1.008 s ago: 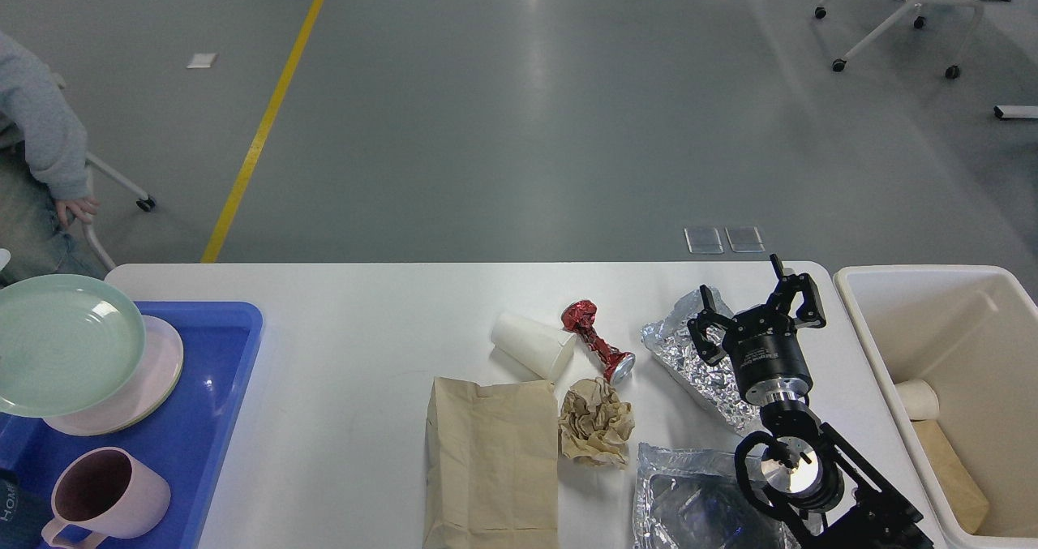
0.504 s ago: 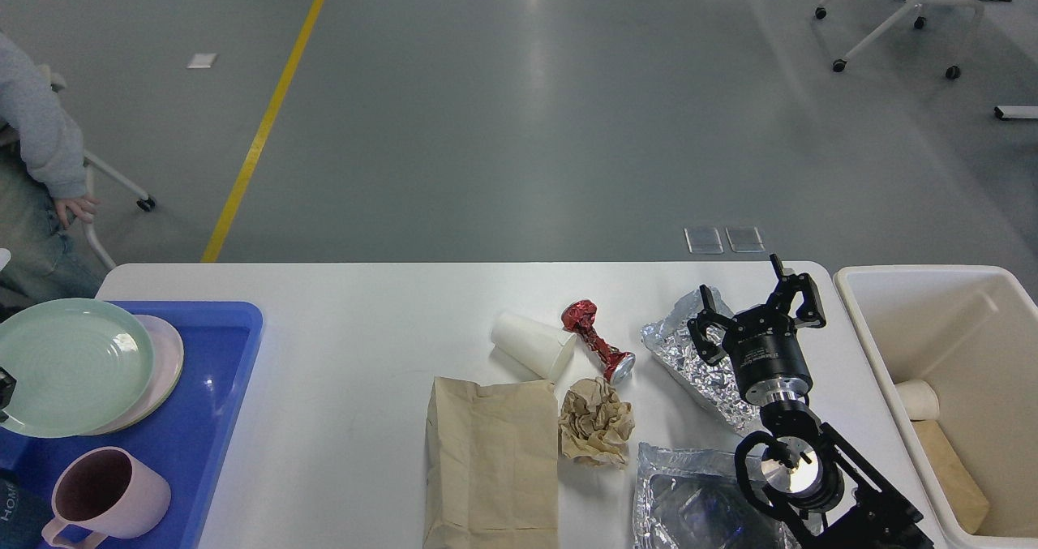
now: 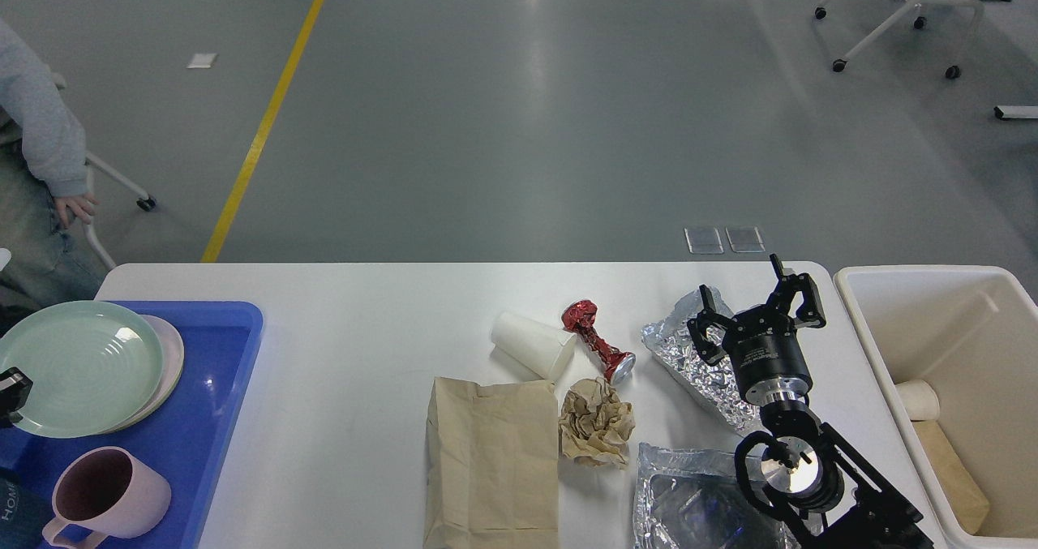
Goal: Tidy desktop
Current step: 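Lower the pale green plate onto the pink plate and release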
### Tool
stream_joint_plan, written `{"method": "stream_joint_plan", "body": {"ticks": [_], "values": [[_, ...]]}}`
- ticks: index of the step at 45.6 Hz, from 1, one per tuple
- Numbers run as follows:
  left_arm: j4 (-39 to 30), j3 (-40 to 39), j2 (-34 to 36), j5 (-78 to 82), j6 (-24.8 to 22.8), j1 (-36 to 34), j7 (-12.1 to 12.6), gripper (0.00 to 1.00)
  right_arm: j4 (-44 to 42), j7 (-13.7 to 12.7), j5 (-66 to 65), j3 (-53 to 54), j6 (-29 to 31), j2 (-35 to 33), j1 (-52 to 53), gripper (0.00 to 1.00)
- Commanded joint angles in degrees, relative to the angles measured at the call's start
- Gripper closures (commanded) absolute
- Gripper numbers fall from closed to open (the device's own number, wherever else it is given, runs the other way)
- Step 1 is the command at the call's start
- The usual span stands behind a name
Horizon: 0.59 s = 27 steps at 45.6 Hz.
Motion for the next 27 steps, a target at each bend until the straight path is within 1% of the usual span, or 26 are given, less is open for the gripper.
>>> {"method": "stream_joint_plan", "body": {"ticks": [1,27], "values": [[0.1,-0.5,0.1,-0.2,0.0,0.1,0.2,1.0,0.0,0.0,0.0,0.0,0.0,0.0,0.0,0.0],[0.2,-1.7,-1.1,-2.4,0.1,0.6,0.1,1.0,0.0,0.0,0.0,0.0,0.0,0.0,0.0,0.0]]}}
